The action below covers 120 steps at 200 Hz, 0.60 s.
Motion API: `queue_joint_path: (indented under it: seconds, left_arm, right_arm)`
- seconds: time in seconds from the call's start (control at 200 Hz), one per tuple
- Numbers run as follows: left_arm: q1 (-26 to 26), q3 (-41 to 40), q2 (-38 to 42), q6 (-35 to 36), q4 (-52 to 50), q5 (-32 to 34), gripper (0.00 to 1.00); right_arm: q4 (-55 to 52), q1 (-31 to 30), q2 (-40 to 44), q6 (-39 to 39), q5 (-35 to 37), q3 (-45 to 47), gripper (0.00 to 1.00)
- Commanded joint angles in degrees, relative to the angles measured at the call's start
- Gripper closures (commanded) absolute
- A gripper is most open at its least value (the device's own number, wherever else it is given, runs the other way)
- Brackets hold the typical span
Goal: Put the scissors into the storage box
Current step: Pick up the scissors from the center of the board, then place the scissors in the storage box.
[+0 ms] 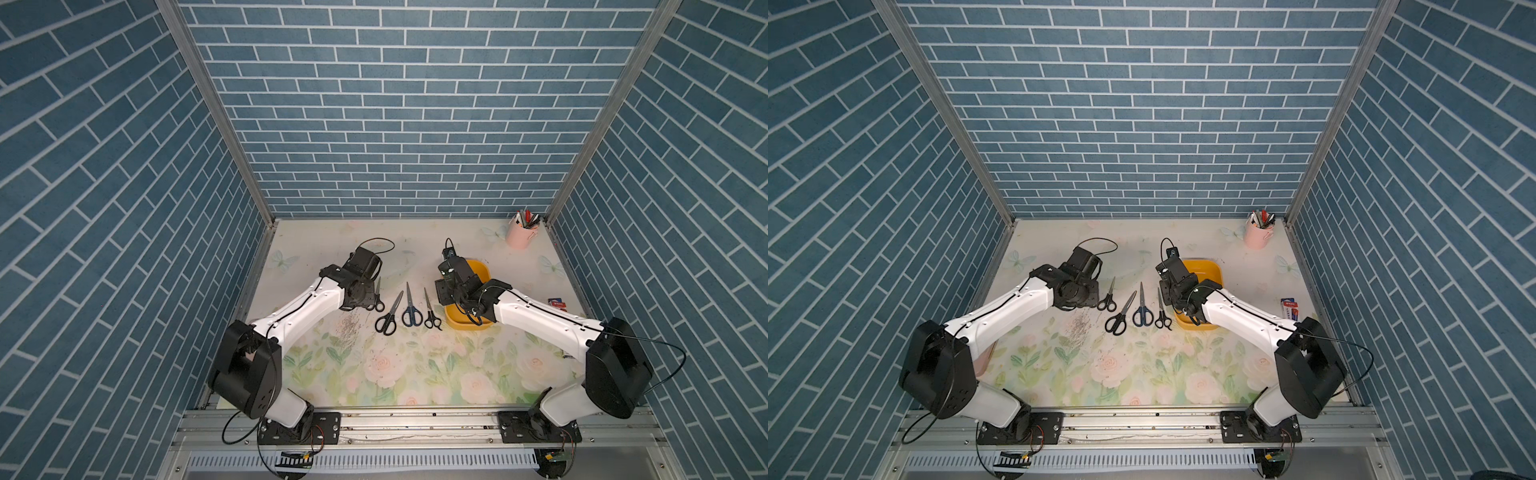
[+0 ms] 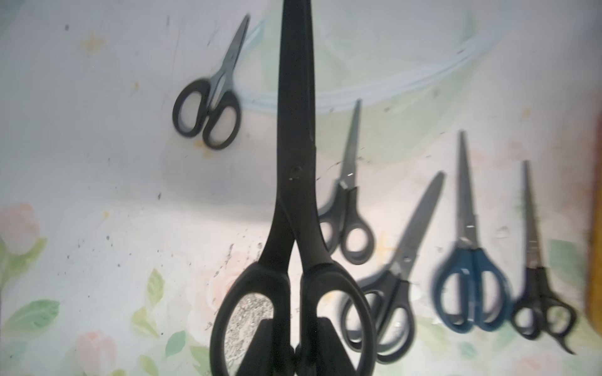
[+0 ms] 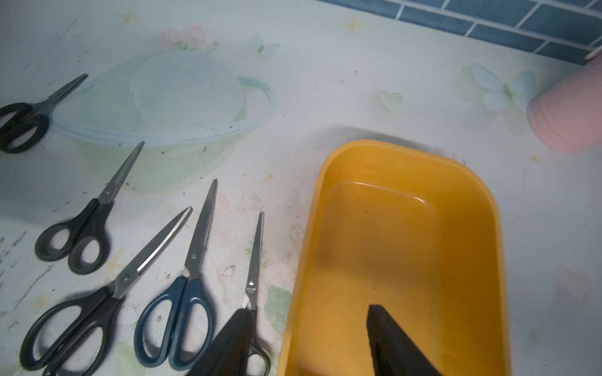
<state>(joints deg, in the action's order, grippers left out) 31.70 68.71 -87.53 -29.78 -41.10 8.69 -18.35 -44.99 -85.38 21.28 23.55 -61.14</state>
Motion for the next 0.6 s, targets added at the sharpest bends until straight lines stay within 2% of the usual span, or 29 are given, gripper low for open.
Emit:
queue_joint_path:
  seconds: [0.0,0.135,0.365,0.5,0.595]
  left_arm:
    - [5.3,6.8,-3.3,0.1,-0.5,-1.7,1.00]
    - [12.6,16.8,-11.7,-0.3,2.8,-4.6,1.00]
    - [22.4,32.5,-29.6,-1.5,8.9,-14.2,1.00]
    - [25.0,42.6,-38.6,-2.1,7.4,-15.7,1.00]
    - [24.9,45.3,-41.6,-3.3,6.4,-15.3,1.00]
  right_arm:
    - [0.8,0.0,6.0,4.1,9.7,0.8,0.39]
    - [-0.3,0.4,11.9,8.5,18.2,2.8,0.39]
    - [-7.2,0.6,21.7,16.9,29.5,5.2,0.39]
    - [-8.6,0.7,26.4,18.1,33.0,7.2,0.39]
    - [-9.3,0.7,28.2,18.3,33.9,7.8,0.39]
